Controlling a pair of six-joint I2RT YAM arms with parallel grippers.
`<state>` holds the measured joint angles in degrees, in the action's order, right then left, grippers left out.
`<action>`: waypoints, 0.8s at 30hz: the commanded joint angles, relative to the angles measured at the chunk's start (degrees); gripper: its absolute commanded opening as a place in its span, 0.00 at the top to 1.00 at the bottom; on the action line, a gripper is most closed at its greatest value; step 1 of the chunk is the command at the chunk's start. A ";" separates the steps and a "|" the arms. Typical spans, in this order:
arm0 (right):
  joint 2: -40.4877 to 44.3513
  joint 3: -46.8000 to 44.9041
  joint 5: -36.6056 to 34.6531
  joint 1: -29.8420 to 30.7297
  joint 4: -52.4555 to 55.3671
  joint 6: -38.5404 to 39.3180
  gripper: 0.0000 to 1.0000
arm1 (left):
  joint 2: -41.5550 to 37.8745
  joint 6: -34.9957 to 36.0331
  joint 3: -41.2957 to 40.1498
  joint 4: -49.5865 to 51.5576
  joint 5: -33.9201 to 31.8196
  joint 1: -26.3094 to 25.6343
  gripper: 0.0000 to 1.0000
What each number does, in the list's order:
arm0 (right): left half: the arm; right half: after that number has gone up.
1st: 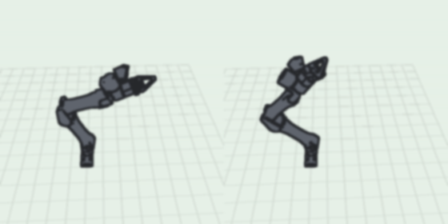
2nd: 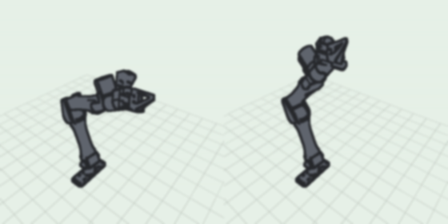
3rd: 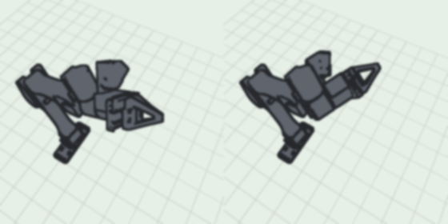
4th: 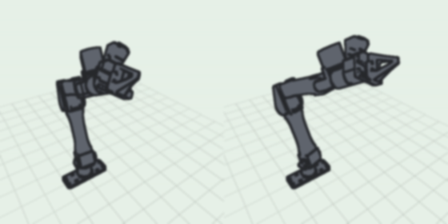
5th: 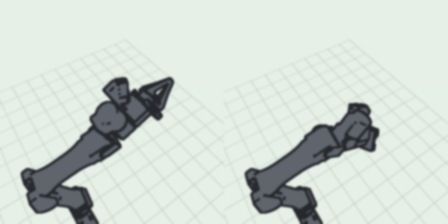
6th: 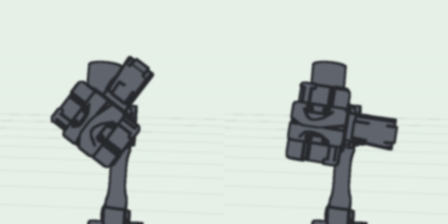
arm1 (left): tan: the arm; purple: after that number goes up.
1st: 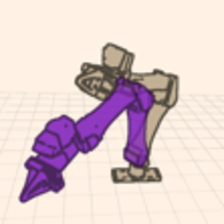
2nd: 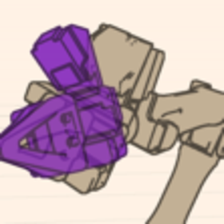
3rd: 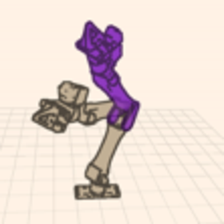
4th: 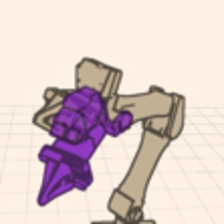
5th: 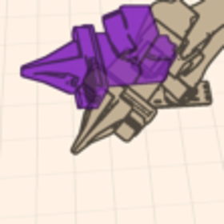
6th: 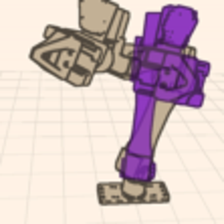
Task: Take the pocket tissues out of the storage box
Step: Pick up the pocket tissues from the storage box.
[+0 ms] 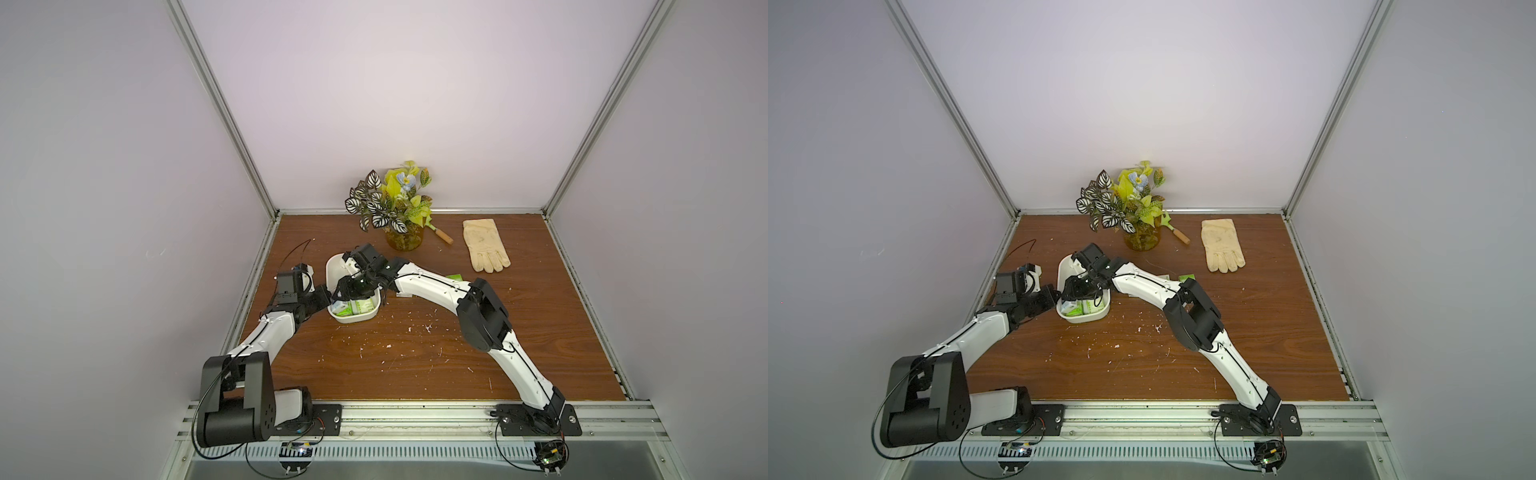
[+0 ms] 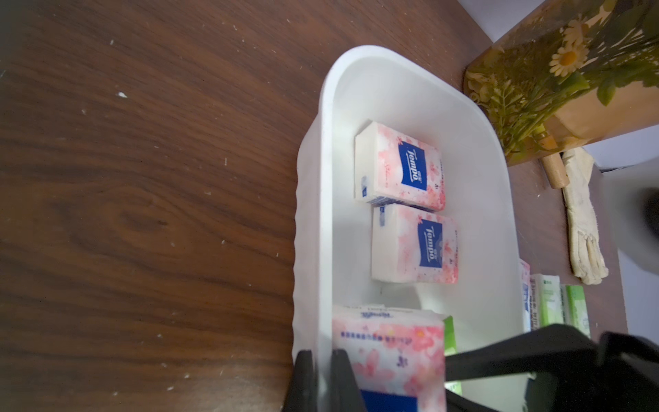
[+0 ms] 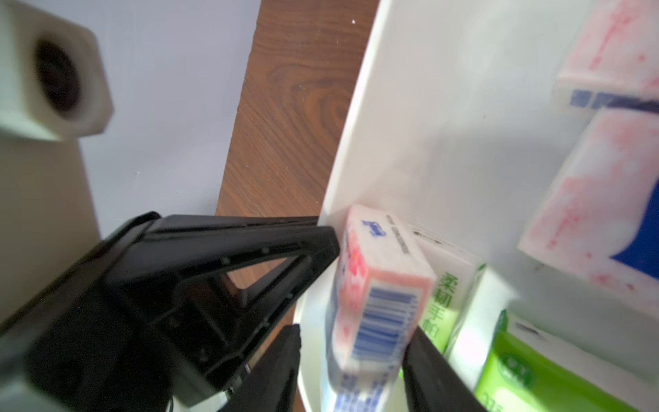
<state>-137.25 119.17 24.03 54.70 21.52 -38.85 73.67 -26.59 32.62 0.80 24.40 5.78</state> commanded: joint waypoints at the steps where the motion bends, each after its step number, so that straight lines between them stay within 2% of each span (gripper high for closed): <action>1: 3.33 0.27 -0.05 0.59 -1.08 0.14 0.49 | 0.69 0.13 -0.70 0.60 0.12 0.59 0.97; 21: -1.34 2.04 -0.19 0.52 0.59 0.30 0.51 | 0.82 0.13 -0.43 0.43 0.47 0.62 0.98; 24: -1.03 1.89 -0.63 0.56 0.85 0.37 0.56 | 0.86 0.23 -0.45 0.46 0.48 0.62 0.98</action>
<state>-138.15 119.35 24.08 55.02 21.23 -38.81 73.69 -26.59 32.62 0.73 24.45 5.78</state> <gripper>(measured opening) 0.447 0.048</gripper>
